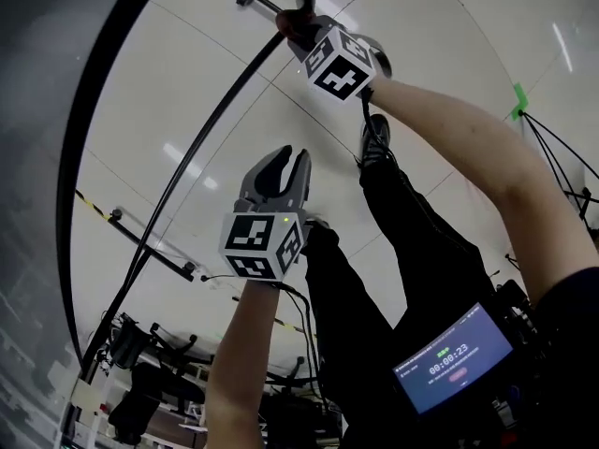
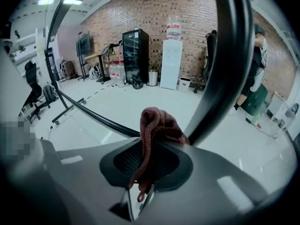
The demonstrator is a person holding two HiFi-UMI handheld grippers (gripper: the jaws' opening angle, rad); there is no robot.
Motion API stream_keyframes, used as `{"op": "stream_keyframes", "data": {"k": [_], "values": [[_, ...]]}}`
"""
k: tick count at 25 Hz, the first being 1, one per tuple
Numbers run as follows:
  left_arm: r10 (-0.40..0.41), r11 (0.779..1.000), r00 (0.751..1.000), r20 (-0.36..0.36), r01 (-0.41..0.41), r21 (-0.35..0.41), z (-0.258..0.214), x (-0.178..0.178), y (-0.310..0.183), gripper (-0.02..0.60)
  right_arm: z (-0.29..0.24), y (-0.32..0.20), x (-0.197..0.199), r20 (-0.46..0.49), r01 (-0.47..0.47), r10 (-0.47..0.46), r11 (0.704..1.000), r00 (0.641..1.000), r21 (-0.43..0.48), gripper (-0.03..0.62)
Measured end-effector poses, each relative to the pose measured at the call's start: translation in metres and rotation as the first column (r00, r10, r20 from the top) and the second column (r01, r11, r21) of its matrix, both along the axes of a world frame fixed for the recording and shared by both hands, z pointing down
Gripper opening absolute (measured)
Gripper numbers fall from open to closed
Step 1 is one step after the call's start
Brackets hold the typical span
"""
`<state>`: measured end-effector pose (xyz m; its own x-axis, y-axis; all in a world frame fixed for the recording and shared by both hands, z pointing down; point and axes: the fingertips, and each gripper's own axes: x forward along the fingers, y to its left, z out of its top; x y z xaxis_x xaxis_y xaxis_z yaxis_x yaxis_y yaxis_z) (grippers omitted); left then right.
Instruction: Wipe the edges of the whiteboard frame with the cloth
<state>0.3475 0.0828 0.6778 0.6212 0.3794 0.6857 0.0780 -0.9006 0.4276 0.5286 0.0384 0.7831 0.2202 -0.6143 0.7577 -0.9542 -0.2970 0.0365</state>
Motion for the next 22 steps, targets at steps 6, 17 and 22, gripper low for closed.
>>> {"op": "stream_keyframes", "data": {"k": [6,17,22], "values": [[-0.05,0.999,0.999,0.01,0.05,-0.011,-0.006,-0.045,-0.013,0.092,0.011,-0.004,0.012,-0.051,-0.009,0.004,0.996,0.999,-0.089,0.055],[-0.247,0.968,0.969,-0.023,0.246,-0.04,-0.014,-0.118,-0.076,0.091,0.026,-0.035,-0.03,-0.047,0.006,-0.015,0.983,0.999,-0.182,0.055],[-0.319,0.947,0.947,-0.025,0.318,-0.047,-0.018,-0.146,-0.092,0.091,0.033,-0.049,-0.044,-0.029,0.033,-0.04,0.977,0.999,-0.209,0.055]]}}
